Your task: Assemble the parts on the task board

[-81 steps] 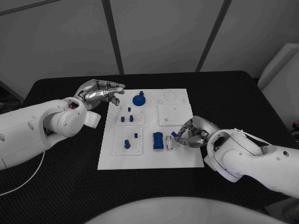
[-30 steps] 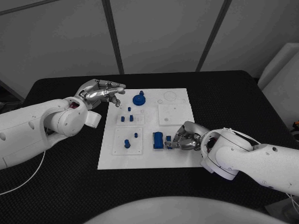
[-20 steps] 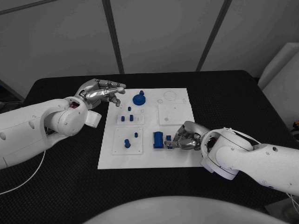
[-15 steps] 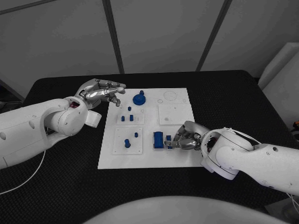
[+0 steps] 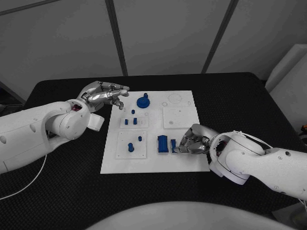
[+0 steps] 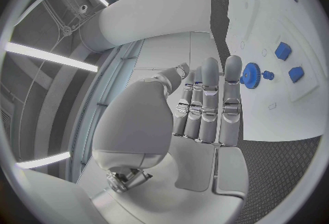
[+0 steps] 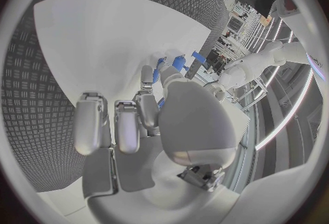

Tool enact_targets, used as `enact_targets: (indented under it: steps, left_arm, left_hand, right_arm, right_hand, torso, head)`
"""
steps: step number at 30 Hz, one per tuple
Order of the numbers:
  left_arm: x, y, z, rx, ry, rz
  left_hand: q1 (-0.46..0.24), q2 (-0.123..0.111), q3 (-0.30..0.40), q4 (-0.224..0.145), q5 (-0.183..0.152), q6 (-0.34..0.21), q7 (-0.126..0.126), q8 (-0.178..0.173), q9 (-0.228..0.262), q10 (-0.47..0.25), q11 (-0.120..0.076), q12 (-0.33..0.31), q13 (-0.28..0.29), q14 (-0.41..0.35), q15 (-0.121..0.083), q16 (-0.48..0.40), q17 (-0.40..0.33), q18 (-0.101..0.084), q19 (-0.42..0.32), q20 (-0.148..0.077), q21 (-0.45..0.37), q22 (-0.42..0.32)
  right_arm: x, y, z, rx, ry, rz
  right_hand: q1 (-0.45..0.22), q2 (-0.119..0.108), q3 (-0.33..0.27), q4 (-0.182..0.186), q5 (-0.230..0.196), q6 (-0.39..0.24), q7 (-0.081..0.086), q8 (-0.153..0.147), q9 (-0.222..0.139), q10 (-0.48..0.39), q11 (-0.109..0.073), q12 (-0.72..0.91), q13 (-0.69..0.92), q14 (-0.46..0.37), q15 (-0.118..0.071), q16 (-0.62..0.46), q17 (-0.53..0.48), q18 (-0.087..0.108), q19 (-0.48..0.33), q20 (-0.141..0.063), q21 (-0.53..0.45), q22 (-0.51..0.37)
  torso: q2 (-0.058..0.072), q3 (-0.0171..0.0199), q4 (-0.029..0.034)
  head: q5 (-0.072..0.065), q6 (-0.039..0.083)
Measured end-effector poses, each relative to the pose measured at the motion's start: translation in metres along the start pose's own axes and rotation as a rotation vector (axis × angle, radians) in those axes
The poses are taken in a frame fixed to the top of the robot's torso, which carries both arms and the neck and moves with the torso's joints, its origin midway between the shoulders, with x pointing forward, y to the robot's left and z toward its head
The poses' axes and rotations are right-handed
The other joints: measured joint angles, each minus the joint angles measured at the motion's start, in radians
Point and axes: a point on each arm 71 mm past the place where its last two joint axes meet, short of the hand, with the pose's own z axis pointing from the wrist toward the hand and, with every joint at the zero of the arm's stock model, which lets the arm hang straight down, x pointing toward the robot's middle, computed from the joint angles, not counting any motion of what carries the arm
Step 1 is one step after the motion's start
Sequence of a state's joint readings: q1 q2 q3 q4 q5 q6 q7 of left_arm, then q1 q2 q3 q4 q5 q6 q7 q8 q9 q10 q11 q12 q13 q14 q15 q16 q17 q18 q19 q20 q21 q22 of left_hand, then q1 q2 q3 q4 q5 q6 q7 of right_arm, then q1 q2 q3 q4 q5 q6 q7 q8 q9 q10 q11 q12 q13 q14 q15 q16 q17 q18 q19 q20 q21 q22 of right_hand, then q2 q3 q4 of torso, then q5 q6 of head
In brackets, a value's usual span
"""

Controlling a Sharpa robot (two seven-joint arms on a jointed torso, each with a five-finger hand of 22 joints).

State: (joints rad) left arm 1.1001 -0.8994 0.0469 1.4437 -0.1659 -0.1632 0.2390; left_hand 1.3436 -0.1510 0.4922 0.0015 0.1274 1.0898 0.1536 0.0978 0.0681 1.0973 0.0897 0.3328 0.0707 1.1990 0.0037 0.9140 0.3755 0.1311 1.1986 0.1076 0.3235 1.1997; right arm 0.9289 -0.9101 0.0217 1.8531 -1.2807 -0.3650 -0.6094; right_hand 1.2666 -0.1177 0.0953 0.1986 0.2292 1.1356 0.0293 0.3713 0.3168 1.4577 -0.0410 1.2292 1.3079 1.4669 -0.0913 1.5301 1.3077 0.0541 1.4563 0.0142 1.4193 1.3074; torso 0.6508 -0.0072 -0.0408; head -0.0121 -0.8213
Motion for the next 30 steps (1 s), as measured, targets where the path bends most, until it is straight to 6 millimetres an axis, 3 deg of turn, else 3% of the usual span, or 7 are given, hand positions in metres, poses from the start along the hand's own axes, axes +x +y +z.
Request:
enact_targets:
  steps: [13,18,22,25,28,30]
  left_arm:
    - [0.000,0.000,0.000,-0.001,0.002,0.000]
    - [0.000,0.000,0.000,-0.002,0.001,0.000]
    - [0.000,0.000,0.000,-0.002,0.001,0.000]
    - [0.000,0.000,0.000,-0.002,0.001,0.000]
    - [0.001,0.000,0.000,-0.002,0.001,-0.001]
    - [0.002,0.000,0.001,-0.001,0.001,-0.001]
  left_hand:
    - [0.000,0.000,0.000,0.000,0.000,0.000,0.000,0.000,0.000,0.000,0.000,0.000,0.000,0.000,0.000,0.000,0.000,0.000,0.000,0.000,0.000,0.000]
    - [0.000,0.000,0.000,0.000,0.000,0.000,0.000,0.000,0.000,0.000,0.000,0.000,0.000,0.000,0.000,0.000,0.000,0.000,0.000,0.000,0.000,0.000]
    - [0.000,0.000,0.000,0.000,0.000,0.000,0.000,0.000,0.000,0.000,0.000,0.000,0.000,0.000,0.000,0.000,0.000,0.000,0.000,0.000,0.000,0.000]
    - [0.000,0.000,0.000,0.000,0.000,0.000,0.000,0.000,0.000,-0.002,-0.002,0.000,0.000,0.000,0.000,0.000,-0.001,0.000,0.000,0.000,-0.004,-0.001]
    - [-0.010,0.001,-0.006,0.006,0.000,-0.004,0.004,0.000,0.000,-0.007,0.000,0.004,0.000,-0.003,0.003,0.000,-0.003,0.000,0.000,0.000,-0.008,-0.005]
    - [-0.024,-0.011,-0.013,0.013,0.000,-0.004,0.004,0.000,0.000,-0.007,0.000,0.009,0.000,-0.028,0.014,-0.016,-0.010,0.001,-0.014,0.008,-0.024,-0.012]
  right_arm:
    - [0.000,0.000,0.005,-0.017,0.000,-0.018]
    - [-0.002,-0.001,0.003,-0.030,-0.010,-0.014]
    - [-0.005,-0.003,-0.001,-0.057,-0.021,0.002]
    - [-0.008,-0.004,-0.004,-0.100,-0.027,0.035]
    - [-0.012,-0.005,-0.006,-0.155,-0.031,0.089]
    - [-0.017,-0.007,-0.003,-0.187,-0.040,0.126]
  right_hand:
    - [0.017,0.017,-0.009,-0.012,-0.008,0.000,0.000,-0.004,0.000,0.000,0.000,0.000,0.000,0.000,0.000,0.000,0.000,0.000,0.000,0.000,0.000,0.000]
    - [0.019,0.019,-0.038,0.002,0.027,0.000,0.000,-0.009,-0.002,0.000,0.000,-0.016,0.000,0.000,0.000,0.000,0.000,0.000,0.000,0.000,-0.006,0.000]
    - [0.002,0.016,-0.062,0.012,0.038,-0.009,0.009,-0.017,-0.004,-0.012,0.011,-0.043,-0.001,0.000,0.000,-0.014,0.000,0.000,-0.022,0.003,-0.028,-0.003]
    - [0.004,0.017,-0.080,0.011,0.051,-0.038,0.024,-0.038,-0.012,-0.054,0.019,-0.123,-0.052,0.000,0.000,-0.050,0.000,0.017,-0.071,0.011,-0.092,-0.077]
    - [0.045,0.023,-0.089,0.001,0.059,-0.072,0.042,-0.061,-0.022,-0.122,0.035,-0.262,-0.144,-0.002,0.016,-0.112,0.000,0.047,-0.139,0.023,-0.184,-0.190]
    - [0.067,0.027,-0.094,-0.004,0.059,-0.089,0.053,-0.074,-0.027,-0.162,0.043,-0.337,-0.196,0.000,0.026,-0.154,-0.003,0.050,-0.177,0.030,-0.240,-0.253]
  torso:
    - [0.001,-0.0001,0.0000]
    - [0.001,0.0003,0.0000]
    - [0.000,0.0007,-0.0001]
    - [-0.001,-0.0006,-0.0001]
    - [-0.003,-0.0031,-0.0001]
    - [-0.006,-0.0051,0.0000]
  head:
    - [-0.002,-0.004]
    - [0.000,-0.004]
    - [0.000,-0.002]
    - [-0.003,0.003]
    - [-0.005,0.012]
    - [-0.007,0.017]
